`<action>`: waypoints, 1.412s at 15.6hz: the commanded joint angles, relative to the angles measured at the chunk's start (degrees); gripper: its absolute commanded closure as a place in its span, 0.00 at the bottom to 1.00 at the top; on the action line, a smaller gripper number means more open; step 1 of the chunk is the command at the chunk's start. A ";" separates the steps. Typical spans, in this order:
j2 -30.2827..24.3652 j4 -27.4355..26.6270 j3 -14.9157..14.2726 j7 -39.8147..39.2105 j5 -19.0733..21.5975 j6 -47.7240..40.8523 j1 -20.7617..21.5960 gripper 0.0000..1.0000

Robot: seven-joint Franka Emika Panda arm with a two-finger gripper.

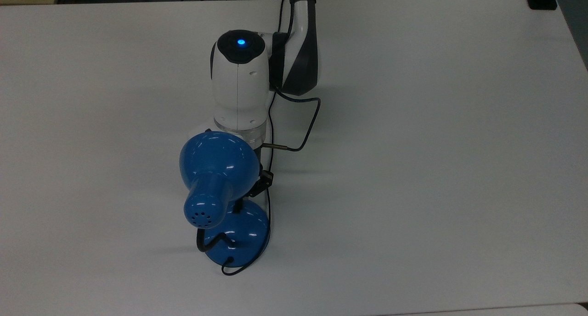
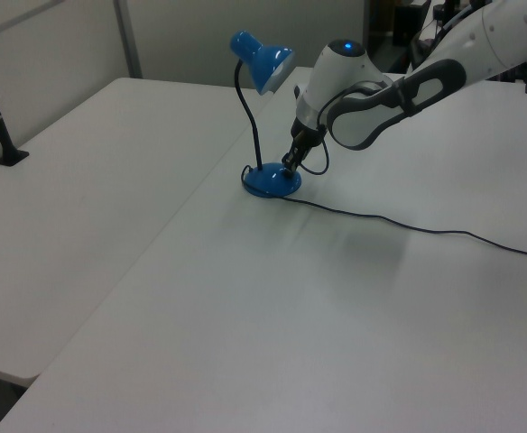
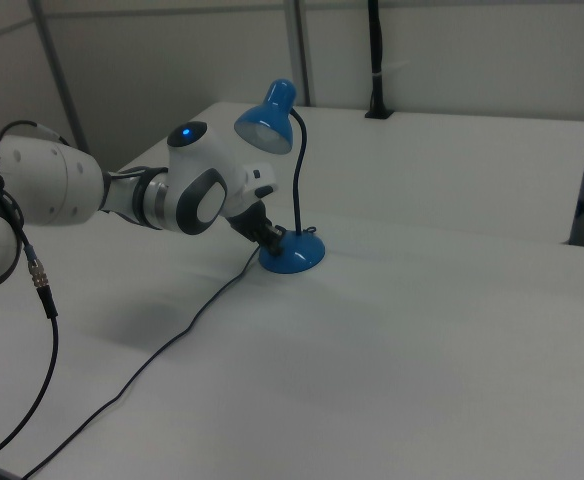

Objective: Turn off the lamp

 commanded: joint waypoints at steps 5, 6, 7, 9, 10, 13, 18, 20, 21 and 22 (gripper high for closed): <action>2.87 1.68 -0.42 0.83 0.20 0.92 0.69 1.00; 2.78 1.50 -0.42 0.57 0.11 0.92 0.86 1.00; 2.34 0.98 -0.42 0.48 0.19 0.75 1.39 1.00; -1.24 -1.82 -0.51 0.91 0.28 0.04 2.09 1.00; -4.05 -3.93 -0.85 1.09 0.46 -1.35 2.18 1.00; -12.14 -5.01 -1.47 0.39 0.20 -17.21 1.75 1.00; -24.18 -4.92 -1.91 -6.72 -4.54 -44.74 -0.01 0.46; -28.05 -4.92 -1.91 -6.91 -6.91 -50.47 -1.50 0.00; -29.81 -4.92 -1.91 -7.86 -8.58 -52.24 -1.94 0.00; -31.13 -4.92 -1.91 -10.05 -9.55 -53.73 -2.12 0.00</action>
